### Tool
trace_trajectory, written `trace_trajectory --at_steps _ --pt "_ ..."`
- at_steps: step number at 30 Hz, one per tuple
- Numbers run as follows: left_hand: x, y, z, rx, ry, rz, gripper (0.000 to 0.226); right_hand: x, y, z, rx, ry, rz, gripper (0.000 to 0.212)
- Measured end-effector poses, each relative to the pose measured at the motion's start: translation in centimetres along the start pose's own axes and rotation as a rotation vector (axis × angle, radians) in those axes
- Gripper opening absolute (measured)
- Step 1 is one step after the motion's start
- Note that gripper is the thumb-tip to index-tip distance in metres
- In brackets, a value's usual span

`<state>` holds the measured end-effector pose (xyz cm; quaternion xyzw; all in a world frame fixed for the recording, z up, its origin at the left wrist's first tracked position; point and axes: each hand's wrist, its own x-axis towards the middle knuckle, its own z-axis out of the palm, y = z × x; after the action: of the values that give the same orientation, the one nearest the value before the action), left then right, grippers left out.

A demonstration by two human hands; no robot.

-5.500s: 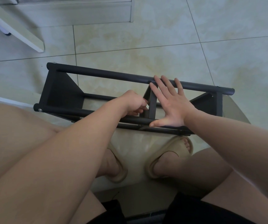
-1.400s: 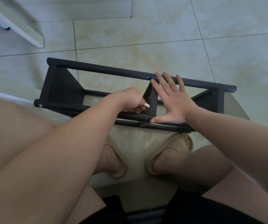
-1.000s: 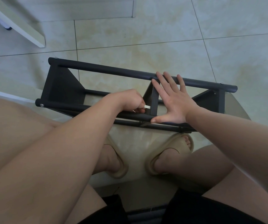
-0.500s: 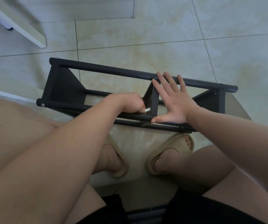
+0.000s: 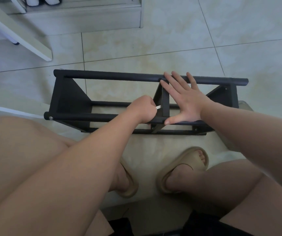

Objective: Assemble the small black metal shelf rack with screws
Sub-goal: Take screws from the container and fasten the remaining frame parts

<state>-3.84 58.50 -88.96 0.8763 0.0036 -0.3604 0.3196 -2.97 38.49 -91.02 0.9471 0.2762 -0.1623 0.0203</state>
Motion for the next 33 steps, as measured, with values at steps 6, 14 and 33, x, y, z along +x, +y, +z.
trace_trajectory --at_steps 6,14,33 --pt "0.5 0.6 -0.6 -0.069 0.448 -0.113 0.012 0.2 2.0 -1.4 0.063 -0.016 0.109 0.122" --pt "0.0 4.9 -0.2 -0.143 0.464 0.203 0.018 -5.2 5.1 -2.5 0.207 0.034 0.242 0.072" --pt "7.4 19.2 20.4 0.05 -0.18 0.292 0.015 -23.8 18.4 9.6 0.42 -0.116 0.754 0.069"
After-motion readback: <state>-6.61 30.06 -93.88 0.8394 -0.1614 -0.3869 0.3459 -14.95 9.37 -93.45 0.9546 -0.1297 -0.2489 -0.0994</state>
